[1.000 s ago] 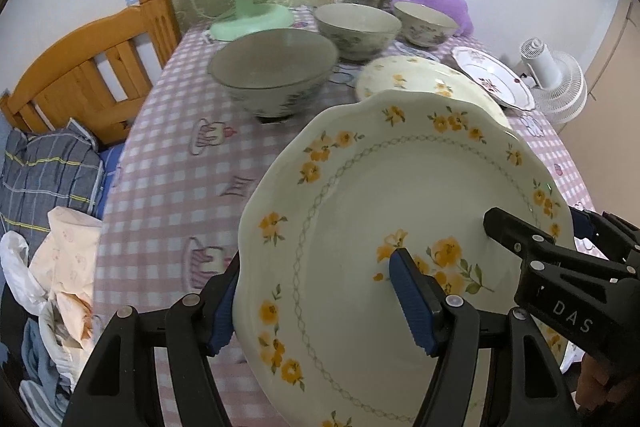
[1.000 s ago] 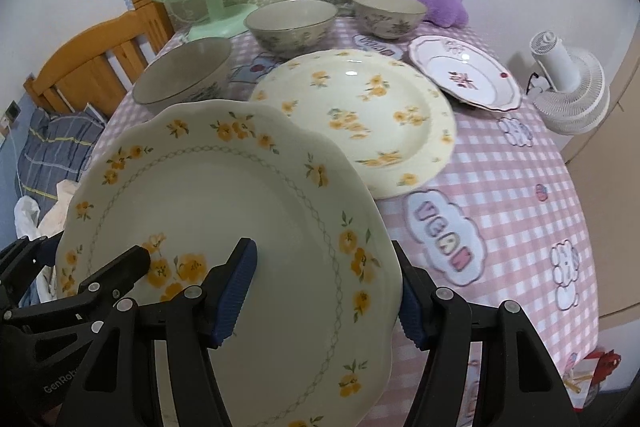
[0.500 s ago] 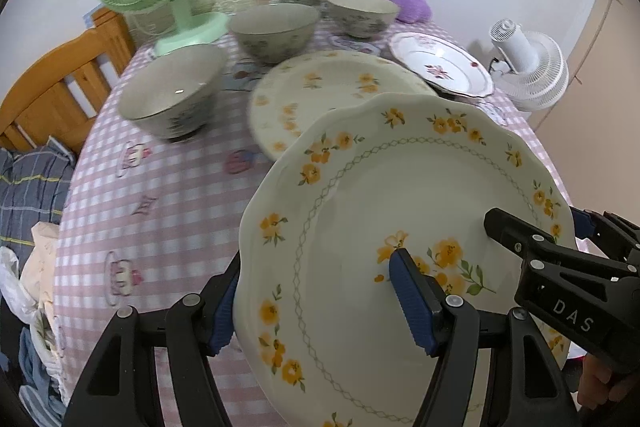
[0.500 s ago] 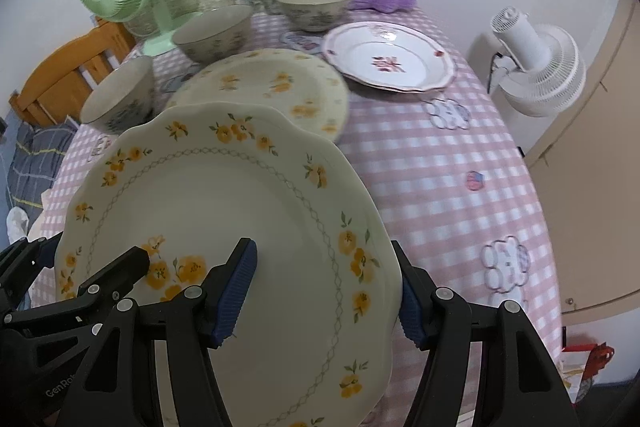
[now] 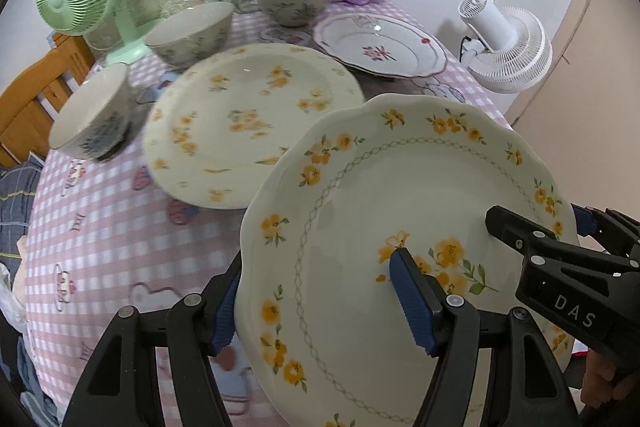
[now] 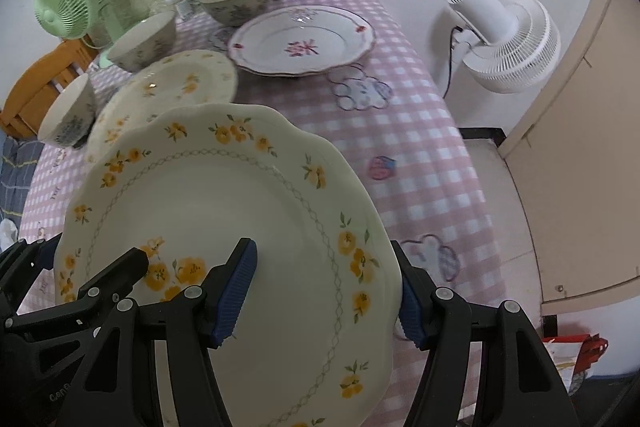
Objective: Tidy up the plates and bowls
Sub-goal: 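Lift the yellow-flower plate with both grippers and carry it toward the white fan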
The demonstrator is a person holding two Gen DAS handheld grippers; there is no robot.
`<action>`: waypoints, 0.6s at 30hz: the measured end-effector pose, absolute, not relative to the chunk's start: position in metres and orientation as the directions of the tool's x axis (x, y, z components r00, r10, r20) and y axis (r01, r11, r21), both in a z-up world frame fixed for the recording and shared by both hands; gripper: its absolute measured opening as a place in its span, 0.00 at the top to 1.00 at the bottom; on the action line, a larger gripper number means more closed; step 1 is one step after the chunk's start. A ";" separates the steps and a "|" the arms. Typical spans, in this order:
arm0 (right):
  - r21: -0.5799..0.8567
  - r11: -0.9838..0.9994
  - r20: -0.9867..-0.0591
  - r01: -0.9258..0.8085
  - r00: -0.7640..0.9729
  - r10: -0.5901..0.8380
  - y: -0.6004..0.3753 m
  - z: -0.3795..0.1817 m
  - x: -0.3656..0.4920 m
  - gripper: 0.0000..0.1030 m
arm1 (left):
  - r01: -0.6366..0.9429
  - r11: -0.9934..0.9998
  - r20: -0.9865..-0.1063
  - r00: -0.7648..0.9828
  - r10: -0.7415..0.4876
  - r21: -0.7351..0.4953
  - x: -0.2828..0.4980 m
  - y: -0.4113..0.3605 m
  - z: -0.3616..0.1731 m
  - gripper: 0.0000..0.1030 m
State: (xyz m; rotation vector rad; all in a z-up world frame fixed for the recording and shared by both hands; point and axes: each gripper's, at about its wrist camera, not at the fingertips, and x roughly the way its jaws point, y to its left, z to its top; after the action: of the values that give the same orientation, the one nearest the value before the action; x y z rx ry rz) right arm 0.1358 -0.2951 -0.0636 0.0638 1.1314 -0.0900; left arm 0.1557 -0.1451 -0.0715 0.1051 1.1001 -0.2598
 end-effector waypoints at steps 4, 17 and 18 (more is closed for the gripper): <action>-0.002 0.993 -0.915 0.114 0.400 -0.048 -0.315 -0.070 0.137 0.35 | 0.267 0.962 -0.903 0.398 -0.161 -0.053 0.159 -0.167 -0.082 0.32; 0.019 0.996 -0.950 0.086 0.312 -0.009 -0.345 -0.103 0.152 0.36 | 0.199 0.978 -0.936 0.332 -0.119 -0.054 0.173 -0.187 -0.112 0.32; 0.024 0.996 -0.949 0.082 0.314 -0.003 -0.345 -0.105 0.153 0.36 | 0.189 0.980 -0.937 0.329 -0.118 -0.057 0.174 -0.186 -0.113 0.31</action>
State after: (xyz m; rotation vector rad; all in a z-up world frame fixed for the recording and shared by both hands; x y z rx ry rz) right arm 0.1532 -0.3447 -0.1045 0.0720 1.2502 -0.0564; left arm 0.1742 -0.1859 -0.1130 0.0662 1.2195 -0.2007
